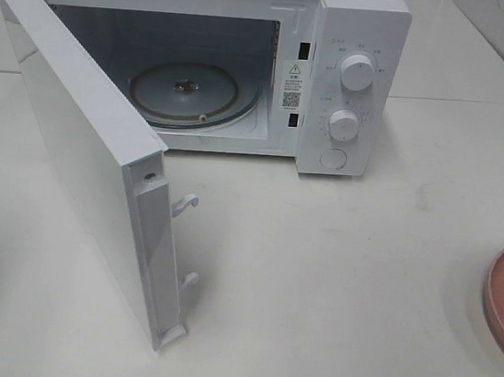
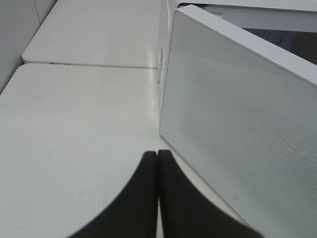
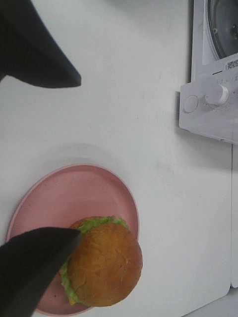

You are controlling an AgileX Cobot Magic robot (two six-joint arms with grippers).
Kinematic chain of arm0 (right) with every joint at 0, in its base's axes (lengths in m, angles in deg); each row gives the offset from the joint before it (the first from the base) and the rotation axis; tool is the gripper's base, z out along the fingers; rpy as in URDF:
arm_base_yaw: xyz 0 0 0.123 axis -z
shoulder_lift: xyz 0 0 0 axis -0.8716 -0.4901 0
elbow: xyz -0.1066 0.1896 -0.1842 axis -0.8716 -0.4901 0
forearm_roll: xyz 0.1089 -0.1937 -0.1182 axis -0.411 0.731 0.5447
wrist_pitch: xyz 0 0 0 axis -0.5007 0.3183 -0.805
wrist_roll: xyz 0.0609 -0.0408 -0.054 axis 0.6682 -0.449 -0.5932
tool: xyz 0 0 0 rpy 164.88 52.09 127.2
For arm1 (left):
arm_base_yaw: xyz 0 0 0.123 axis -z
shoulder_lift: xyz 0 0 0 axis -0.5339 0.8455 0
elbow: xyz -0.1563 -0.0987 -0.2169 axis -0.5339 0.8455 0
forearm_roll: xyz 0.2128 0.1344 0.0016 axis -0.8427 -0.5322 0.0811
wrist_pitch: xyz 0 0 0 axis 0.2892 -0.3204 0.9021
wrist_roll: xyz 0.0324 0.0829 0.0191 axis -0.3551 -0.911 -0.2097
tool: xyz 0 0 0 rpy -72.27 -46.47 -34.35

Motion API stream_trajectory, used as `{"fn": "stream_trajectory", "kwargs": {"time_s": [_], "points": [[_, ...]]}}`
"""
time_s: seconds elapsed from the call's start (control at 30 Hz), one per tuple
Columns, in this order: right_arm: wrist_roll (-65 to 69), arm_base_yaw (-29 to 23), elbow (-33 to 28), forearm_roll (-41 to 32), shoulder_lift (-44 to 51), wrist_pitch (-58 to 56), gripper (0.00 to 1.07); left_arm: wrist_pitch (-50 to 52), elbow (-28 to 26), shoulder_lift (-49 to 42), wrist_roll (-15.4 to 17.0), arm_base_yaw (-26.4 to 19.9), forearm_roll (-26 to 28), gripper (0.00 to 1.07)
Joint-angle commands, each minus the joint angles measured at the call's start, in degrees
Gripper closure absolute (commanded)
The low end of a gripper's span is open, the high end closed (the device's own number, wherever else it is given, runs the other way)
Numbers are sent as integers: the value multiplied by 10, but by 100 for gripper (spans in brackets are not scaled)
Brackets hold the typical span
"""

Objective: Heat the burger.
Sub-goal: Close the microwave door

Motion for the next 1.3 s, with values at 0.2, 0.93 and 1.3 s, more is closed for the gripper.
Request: {"fn": "stream_trajectory", "kwargs": {"time_s": [0.2,0.93,1.3], "points": [[-6,4,0,-2,14,3,32,154,71,6,-34,-1,26,107],[-6,4,0,-2,14,3,32,451,87,261,80,44,-131,107],[-6,4,0,-2,14,3,32,638,87,423,227,65,-277,107]]}}
